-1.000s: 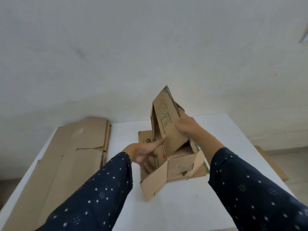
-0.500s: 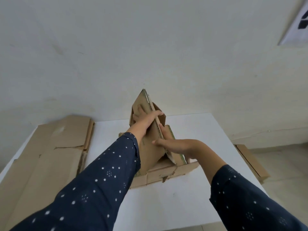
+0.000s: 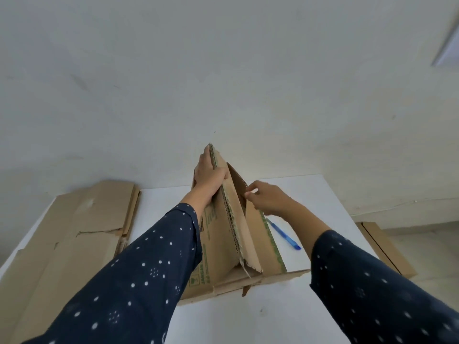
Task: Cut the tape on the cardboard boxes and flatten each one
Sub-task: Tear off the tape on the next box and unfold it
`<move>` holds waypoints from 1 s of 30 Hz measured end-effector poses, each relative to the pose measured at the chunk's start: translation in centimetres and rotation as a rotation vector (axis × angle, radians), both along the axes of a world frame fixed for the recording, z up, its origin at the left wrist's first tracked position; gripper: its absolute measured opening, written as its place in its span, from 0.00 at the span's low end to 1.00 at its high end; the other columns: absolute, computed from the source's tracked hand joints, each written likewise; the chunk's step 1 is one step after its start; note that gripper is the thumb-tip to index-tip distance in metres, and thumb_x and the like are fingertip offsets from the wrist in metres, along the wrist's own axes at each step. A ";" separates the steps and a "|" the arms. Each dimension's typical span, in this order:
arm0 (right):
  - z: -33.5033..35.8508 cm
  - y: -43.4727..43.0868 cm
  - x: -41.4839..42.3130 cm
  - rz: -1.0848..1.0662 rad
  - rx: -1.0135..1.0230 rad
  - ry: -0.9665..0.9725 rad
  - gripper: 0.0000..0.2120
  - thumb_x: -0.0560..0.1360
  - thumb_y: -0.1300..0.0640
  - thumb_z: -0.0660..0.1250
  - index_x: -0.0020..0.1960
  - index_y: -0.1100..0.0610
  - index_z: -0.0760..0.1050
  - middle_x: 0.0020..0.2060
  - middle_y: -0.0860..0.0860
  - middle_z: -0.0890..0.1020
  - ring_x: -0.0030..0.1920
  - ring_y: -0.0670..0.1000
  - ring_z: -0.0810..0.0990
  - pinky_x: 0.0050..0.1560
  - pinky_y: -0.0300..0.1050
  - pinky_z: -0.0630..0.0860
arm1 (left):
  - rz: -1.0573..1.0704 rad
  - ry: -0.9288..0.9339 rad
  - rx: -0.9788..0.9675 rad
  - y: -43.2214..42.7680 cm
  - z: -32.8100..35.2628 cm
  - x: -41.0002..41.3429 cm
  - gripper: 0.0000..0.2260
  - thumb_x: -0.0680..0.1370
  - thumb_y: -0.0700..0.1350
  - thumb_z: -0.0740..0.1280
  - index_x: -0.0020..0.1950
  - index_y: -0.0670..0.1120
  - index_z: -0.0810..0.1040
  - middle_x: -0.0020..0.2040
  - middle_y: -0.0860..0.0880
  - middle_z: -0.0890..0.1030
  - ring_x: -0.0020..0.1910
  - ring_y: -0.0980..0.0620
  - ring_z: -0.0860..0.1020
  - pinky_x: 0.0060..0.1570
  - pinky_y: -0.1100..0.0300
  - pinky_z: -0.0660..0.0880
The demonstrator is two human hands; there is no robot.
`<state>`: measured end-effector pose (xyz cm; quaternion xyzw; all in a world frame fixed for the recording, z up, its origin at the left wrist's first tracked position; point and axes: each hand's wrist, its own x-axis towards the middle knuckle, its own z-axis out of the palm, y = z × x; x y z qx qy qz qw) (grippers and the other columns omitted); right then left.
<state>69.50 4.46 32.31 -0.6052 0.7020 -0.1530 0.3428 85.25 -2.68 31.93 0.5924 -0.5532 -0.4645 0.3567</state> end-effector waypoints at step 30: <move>0.9 -16.5 -0.1 0.184 0.128 -0.503 0.41 0.60 0.22 0.67 0.71 0.26 0.60 0.80 0.43 0.47 0.79 0.57 0.50 0.67 0.77 0.59 | 0.129 0.163 -0.175 -7.3 -2.0 -0.7 0.17 0.85 0.58 0.54 0.58 0.56 0.81 0.59 0.61 0.77 0.61 0.60 0.75 0.62 0.59 0.70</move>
